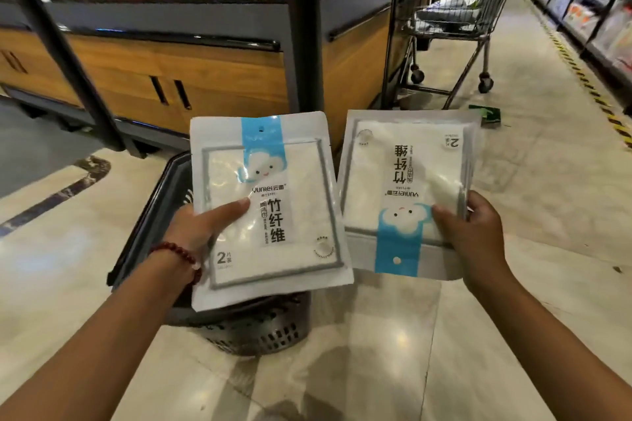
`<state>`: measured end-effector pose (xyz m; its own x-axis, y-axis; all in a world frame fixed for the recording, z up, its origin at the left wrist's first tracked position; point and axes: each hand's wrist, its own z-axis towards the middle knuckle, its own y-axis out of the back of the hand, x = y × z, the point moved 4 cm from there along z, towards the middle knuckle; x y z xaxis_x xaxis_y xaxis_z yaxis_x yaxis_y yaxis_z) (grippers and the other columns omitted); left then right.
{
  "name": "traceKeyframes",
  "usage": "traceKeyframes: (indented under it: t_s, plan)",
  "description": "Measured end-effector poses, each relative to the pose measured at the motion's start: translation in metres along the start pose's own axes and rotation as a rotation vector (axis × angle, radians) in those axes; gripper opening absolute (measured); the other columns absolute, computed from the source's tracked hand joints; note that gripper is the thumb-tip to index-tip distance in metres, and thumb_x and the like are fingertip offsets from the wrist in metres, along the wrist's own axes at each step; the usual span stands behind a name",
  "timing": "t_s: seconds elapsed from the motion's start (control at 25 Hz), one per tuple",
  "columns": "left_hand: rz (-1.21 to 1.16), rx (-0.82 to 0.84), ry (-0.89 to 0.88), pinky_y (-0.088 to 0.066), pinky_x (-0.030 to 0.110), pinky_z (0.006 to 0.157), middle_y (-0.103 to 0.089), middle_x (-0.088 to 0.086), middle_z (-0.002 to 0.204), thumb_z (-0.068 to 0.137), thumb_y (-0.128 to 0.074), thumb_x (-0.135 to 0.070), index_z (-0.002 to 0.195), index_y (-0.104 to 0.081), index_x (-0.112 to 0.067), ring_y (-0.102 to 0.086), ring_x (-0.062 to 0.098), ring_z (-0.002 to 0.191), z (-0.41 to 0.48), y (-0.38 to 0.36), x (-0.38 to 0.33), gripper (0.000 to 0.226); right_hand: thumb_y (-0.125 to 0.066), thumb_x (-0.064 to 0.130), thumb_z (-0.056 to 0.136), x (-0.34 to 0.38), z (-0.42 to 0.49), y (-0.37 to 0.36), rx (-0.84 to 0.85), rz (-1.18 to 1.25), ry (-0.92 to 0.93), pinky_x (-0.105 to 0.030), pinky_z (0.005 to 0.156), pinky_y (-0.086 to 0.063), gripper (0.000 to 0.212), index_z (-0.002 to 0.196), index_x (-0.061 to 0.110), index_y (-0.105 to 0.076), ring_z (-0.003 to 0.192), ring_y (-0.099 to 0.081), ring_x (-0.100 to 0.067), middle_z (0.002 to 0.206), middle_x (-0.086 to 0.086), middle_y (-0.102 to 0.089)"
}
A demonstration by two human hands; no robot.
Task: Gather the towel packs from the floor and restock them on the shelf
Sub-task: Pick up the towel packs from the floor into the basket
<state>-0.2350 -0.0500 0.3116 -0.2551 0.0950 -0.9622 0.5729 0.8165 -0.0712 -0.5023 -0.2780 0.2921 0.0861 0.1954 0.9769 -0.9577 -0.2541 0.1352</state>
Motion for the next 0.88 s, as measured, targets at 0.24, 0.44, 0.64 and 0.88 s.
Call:
traceKeyframes:
  t_s: [0.24,0.44,0.64,0.88]
  plan:
    - [-0.039,-0.183,0.022,-0.059,0.038,0.064,-0.074,0.011,0.088,0.064,-0.078,-0.017,0.109,-0.064,-0.008,-0.072,0.026,0.075,0.055,0.065,-0.005,0.048,-0.065,0.008,0.084,0.012,0.02,-0.093,0.172,-0.068,-0.006,-0.037,0.075,-0.053,0.012,0.088,0.019,-0.061,0.079,-0.065,-0.021,0.085,0.0,-0.067]
    - [0.03,-0.284,0.171,-0.058,0.037,0.066,-0.074,0.01,0.084,0.068,-0.079,-0.012,0.087,-0.067,-0.014,-0.071,0.024,0.069,0.104,0.101,0.03,0.023,-0.064,0.012,0.084,0.005,0.041,-0.163,0.182,-0.234,-0.038,-0.03,0.065,-0.045,0.008,0.089,0.012,-0.059,0.074,-0.059,-0.019,0.079,0.007,-0.062]
    - [0.122,-0.335,0.334,-0.054,0.023,0.052,-0.07,0.002,0.074,0.066,-0.083,-0.016,0.082,-0.068,-0.014,-0.067,0.014,0.06,0.134,0.116,0.045,0.022,-0.059,0.013,0.088,0.009,0.042,-0.208,0.172,-0.457,-0.131,-0.02,0.052,-0.031,0.012,0.084,0.006,-0.05,0.061,-0.045,-0.007,0.068,0.008,-0.05]
    - [0.25,-0.351,0.515,-0.05,0.026,0.067,-0.064,0.01,0.105,0.066,-0.083,-0.025,0.11,-0.061,-0.002,-0.063,0.02,0.084,0.192,0.124,0.039,0.054,-0.059,0.016,0.089,0.008,0.047,-0.248,0.196,-0.642,-0.323,-0.03,0.052,-0.031,0.019,0.08,0.007,-0.044,0.057,-0.043,-0.016,0.064,0.001,-0.049]
